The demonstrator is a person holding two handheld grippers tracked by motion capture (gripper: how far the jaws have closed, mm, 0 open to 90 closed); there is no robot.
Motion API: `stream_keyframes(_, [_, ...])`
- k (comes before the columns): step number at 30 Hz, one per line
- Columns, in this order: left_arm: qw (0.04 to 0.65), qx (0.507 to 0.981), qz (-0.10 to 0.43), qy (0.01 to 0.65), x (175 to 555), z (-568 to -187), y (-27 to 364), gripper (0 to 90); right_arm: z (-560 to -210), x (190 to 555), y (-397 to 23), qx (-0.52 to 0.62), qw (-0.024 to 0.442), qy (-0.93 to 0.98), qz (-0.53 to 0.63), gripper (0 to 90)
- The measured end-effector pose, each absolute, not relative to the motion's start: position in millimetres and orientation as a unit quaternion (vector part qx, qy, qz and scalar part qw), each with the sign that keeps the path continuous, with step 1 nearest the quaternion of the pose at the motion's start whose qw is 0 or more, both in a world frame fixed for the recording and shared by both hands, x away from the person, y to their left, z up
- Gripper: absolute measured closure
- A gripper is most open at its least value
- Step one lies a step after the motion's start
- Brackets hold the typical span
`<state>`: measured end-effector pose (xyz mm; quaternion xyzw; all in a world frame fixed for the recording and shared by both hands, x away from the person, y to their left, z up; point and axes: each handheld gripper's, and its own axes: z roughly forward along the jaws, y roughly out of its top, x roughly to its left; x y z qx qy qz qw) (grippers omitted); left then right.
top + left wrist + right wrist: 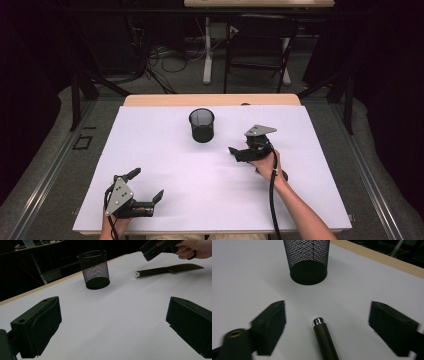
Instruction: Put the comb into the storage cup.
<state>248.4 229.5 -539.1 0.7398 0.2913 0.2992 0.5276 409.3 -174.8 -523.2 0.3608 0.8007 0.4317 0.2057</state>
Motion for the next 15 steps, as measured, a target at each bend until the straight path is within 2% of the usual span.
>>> stream_keyframes(2, [0.528, 0.74, 0.299, 0.291, 248, -539, 229, 0.1, -524, 410, -174, 0.361, 0.208, 0.802, 0.428, 20.1])
stream_keyframes(3, [0.527, 0.741, 0.299, 0.29, 248, -539, 229, 0.1, -525, 413, -172, 0.36, 0.208, 0.807, 0.419, 37.8])
stream_keyframes(5, [0.527, 0.741, 0.299, 0.291, 249, -539, 229, 0.1, -526, 414, -171, 0.36, 0.211, 0.809, 0.414, 39.9])
stream_keyframes(6, [0.526, 0.742, 0.297, 0.291, 249, -540, 230, 0.1, -527, 415, -169, 0.359, 0.212, 0.812, 0.409, 54.4])
stream_keyframes(8, [0.525, 0.743, 0.296, 0.291, 249, -540, 230, 0.1, -529, 418, -168, 0.358, 0.213, 0.814, 0.405, 65.1])
stream_keyframes(12, [0.524, 0.743, 0.296, 0.291, 249, -540, 230, 0.1, -532, 421, -167, 0.354, 0.213, 0.823, 0.39, 81.1])
stream_keyframes(13, [0.524, 0.743, 0.296, 0.291, 249, -540, 230, 0.1, -532, 421, -167, 0.354, 0.213, 0.823, 0.39, 81.1])
stream_keyframes(15, [0.524, 0.744, 0.296, 0.291, 249, -540, 230, 0.1, -534, 422, -166, 0.35, 0.219, 0.827, 0.382, 88.0])
